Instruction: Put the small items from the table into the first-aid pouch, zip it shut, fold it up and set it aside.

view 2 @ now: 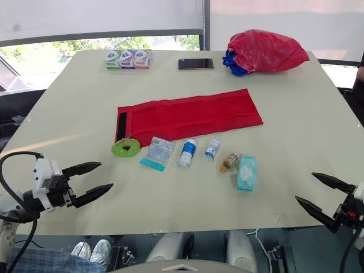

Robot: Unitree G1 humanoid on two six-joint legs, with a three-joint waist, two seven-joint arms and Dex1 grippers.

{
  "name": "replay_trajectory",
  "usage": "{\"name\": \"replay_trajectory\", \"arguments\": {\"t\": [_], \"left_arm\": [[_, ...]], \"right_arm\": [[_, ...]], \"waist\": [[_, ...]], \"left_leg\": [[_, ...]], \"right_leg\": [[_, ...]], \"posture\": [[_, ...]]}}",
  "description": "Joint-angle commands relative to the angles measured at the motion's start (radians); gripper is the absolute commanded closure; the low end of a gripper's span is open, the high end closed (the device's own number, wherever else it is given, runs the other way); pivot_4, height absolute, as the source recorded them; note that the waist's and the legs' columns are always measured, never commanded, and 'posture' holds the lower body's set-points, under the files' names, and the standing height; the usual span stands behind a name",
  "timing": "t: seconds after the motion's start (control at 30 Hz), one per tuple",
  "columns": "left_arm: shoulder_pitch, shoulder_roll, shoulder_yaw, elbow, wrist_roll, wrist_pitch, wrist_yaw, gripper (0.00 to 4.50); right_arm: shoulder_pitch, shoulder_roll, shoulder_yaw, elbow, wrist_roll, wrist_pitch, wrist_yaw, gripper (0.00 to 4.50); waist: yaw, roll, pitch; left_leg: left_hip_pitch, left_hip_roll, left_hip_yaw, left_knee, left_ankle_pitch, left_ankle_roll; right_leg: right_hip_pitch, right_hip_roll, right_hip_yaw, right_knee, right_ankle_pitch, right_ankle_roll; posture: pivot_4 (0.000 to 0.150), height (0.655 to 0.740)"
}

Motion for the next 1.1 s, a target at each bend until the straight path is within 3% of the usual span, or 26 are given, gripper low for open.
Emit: {"name": "replay_trajectory", "arguments": {"t": [0.03,0.4,0.67,0.93,1.1], "left_arm": [[-0.004,0.005,-0.004,-0.005,-0.009,-0.001,-0.008,0.03],[-0.071,0.008,-0.055,0.015,-0.011,0.012,-0.009,0.03],[-0.278,0.011,-0.190,-0.080,-0.046,0.291,0.117,0.03],[-0.540,-0.006,-0.360,-0.005,-0.029,0.595,0.228,0.03],[-0.597,-0.005,-0.402,0.018,-0.064,0.713,0.203,0.03]], "right_arm": [[0.012,0.005,-0.014,-0.040,0.007,-0.006,-0.010,0.00],[0.024,0.010,-0.002,-0.107,0.018,0.023,-0.049,0.00],[-0.071,-0.013,0.091,-0.347,0.125,0.191,-0.158,0.00],[-0.215,-0.025,0.214,-0.506,0.154,0.307,-0.289,0.00],[-0.266,-0.031,0.241,-0.574,0.182,0.366,-0.361,0.00]], "waist": [[0.001,0.000,0.000],[0.000,0.000,0.000],[0.001,0.000,0.000],[-0.001,-0.001,0.000],[-0.005,-0.002,0.000]], "left_leg": [[0.000,0.000,0.000,0.000,0.000,0.000],[0.000,0.000,0.000,0.001,0.000,0.000],[0.000,0.000,-0.001,0.003,0.000,0.000],[-0.001,-0.001,-0.001,0.003,0.002,-0.004],[-0.001,-0.002,0.000,0.003,0.003,-0.004]], "right_leg": [[0.000,0.000,0.000,0.000,0.000,0.000],[0.000,0.000,0.000,0.000,0.000,0.000],[0.000,0.001,-0.001,0.001,0.002,0.002],[-0.001,0.006,0.000,0.002,0.003,0.003],[-0.001,0.007,-0.001,0.003,0.003,0.004]], "posture": [[0.150,0.7400],[0.150,0.7400],[0.150,0.7400],[0.150,0.7400],[0.150,0.7400]]}}
